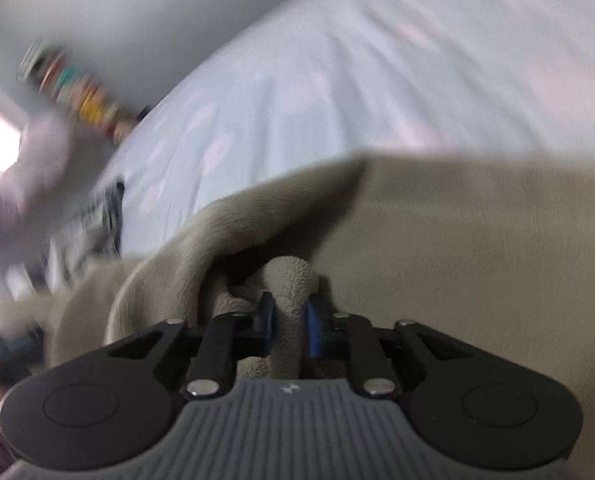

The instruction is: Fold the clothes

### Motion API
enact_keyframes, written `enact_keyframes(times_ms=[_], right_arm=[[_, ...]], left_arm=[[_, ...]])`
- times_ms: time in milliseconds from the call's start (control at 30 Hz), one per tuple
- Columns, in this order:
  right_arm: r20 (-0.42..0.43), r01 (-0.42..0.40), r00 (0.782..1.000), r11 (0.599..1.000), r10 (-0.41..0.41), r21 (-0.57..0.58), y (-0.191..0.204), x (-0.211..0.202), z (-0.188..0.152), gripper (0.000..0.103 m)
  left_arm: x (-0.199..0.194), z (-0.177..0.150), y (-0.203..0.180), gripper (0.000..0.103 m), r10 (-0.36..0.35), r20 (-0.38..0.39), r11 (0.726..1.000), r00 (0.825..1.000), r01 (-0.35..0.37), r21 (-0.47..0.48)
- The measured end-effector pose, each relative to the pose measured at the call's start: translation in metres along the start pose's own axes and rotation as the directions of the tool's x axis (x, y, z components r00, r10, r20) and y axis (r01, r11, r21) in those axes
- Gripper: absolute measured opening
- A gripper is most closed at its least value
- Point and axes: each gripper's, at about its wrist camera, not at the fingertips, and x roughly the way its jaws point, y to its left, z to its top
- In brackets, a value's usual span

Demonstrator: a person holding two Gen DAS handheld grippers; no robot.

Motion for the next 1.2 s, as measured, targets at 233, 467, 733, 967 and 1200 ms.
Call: enact_keyframes(times_ms=[233,467,733,967,1200], right_arm=[[0.047,0.118,0.993,0.957,-0.109,-0.264,0.019,0.008,-0.015,0.015],[0.059,0.157,0.987,0.977,-0.15,-0.148,0.007,-0.021,-0.014,0.038],[0.13,0.004,0.992,0.999,0.003,-0.053,0.039,-0.065,-0.014,0.038],[0.111,-0.073,0.992,0.992,0.062,0.101,0.048,-0.038,-0.011,0.039],[0.033,0.011,0.999,0.997,-0.014,0.079,0.039,-0.02,-0.02,0.011]], left_arm=[[0.009,-0.015,-0.009,0.018,0.117,0.003,0.983,0.993,-0.116,0.143],[-0.027,-0.009,-0.021,0.03,0.119,0.057,0.98,0.991,-0.126,0.152],[-0.06,-0.02,-0.064,0.05,-0.007,0.111,0.982,0.994,-0.014,0.191],[-0.026,-0.035,-0.066,0.026,0.004,0.012,0.993,1.0,-0.005,0.117],[-0.011,-0.04,-0.044,0.006,0.077,-0.063,0.99,0.995,-0.069,0.119]])
